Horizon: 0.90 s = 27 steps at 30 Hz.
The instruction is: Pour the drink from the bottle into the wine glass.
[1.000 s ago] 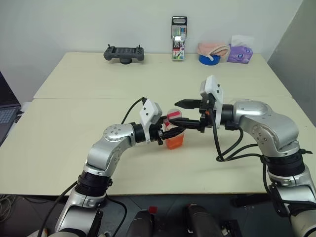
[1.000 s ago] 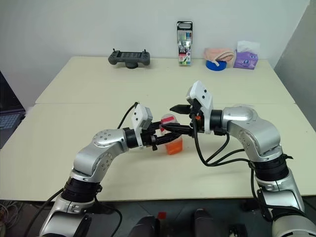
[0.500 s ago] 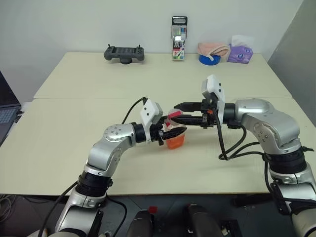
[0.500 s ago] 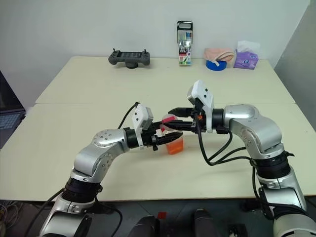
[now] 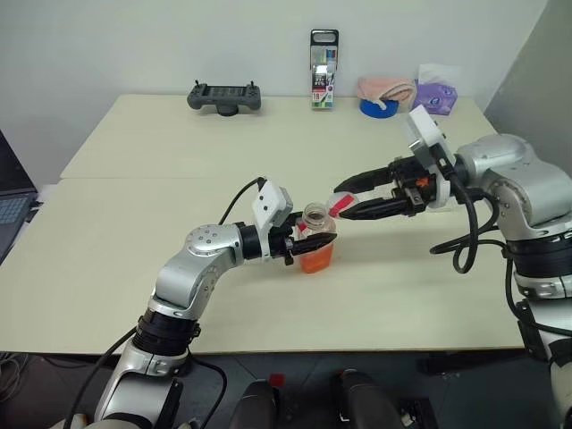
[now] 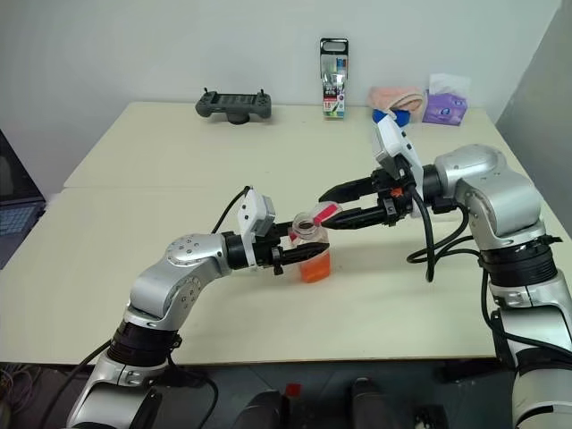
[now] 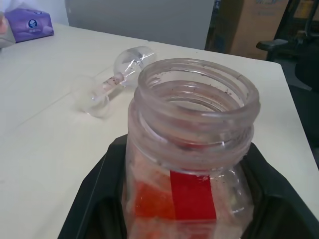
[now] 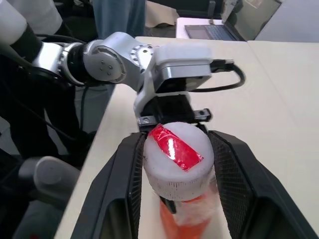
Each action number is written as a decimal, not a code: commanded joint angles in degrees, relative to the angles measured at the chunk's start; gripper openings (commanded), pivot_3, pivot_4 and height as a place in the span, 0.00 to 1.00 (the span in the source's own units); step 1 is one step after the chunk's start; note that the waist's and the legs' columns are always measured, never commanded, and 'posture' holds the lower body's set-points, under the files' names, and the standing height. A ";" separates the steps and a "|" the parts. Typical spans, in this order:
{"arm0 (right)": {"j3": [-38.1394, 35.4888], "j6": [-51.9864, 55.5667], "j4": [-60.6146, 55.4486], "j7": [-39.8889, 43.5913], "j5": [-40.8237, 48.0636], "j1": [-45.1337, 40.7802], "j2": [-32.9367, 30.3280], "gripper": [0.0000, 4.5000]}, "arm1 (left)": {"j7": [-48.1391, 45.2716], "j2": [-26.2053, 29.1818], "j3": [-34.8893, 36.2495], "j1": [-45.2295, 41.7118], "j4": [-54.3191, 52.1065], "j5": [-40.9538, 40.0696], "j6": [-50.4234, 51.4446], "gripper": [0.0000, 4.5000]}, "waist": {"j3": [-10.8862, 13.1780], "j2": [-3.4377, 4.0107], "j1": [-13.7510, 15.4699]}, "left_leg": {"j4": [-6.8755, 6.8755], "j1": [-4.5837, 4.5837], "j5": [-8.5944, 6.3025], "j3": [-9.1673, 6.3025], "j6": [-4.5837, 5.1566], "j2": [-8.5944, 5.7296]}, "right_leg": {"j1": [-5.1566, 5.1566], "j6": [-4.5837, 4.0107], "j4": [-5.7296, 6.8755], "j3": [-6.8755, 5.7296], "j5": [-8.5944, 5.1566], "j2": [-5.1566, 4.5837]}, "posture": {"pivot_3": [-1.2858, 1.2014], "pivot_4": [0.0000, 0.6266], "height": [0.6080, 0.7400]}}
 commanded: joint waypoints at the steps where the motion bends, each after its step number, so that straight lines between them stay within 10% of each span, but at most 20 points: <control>1: -10.71 1.58 -0.25 -13.38 -1.79 7.28 -1.77 0.38 | 0.88 -0.21 2.56 -1.73 -1.15 -0.48 -1.89 0.47 | -0.05 -0.09 0.42 | -0.01 -0.01 0.00 0.01 0.00 -0.01 | 0.00 0.00 -0.02 0.01 0.00 -0.01 | 0.52 0.24 1.00; 13: -25.37 13.65 -14.96 -52.44 -9.55 42.64 8.66 0.38 | 0.42 -2.77 2.45 -5.10 3.15 0.10 -3.64 0.47 | -0.04 -0.02 0.73 | 0.01 0.09 0.01 0.33 -0.01 -0.01 | -0.02 0.26 0.05 0.26 -0.13 -0.01 | 0.52 0.24 1.00; 21: -26.29 11.93 -12.68 -53.81 -9.57 42.45 8.01 1.00 | 0.44 -3.08 3.01 -6.44 7.24 1.28 -5.18 0.47 | -0.05 0.00 -0.14 | -0.02 0.13 0.02 0.34 0.04 0.01 | 0.00 0.29 0.04 0.35 -0.08 0.09 | 0.52 0.24 1.00; 27: -23.43 14.42 -16.73 -47.82 -8.40 42.33 0.93 1.00 | 2.08 -2.40 3.84 -5.79 7.86 2.57 -5.36 0.47 | -0.05 0.00 -0.06 | 0.03 0.10 0.02 0.38 0.04 -0.03 | 0.02 0.33 -0.01 0.41 -0.07 0.06 | 0.52 0.24 1.00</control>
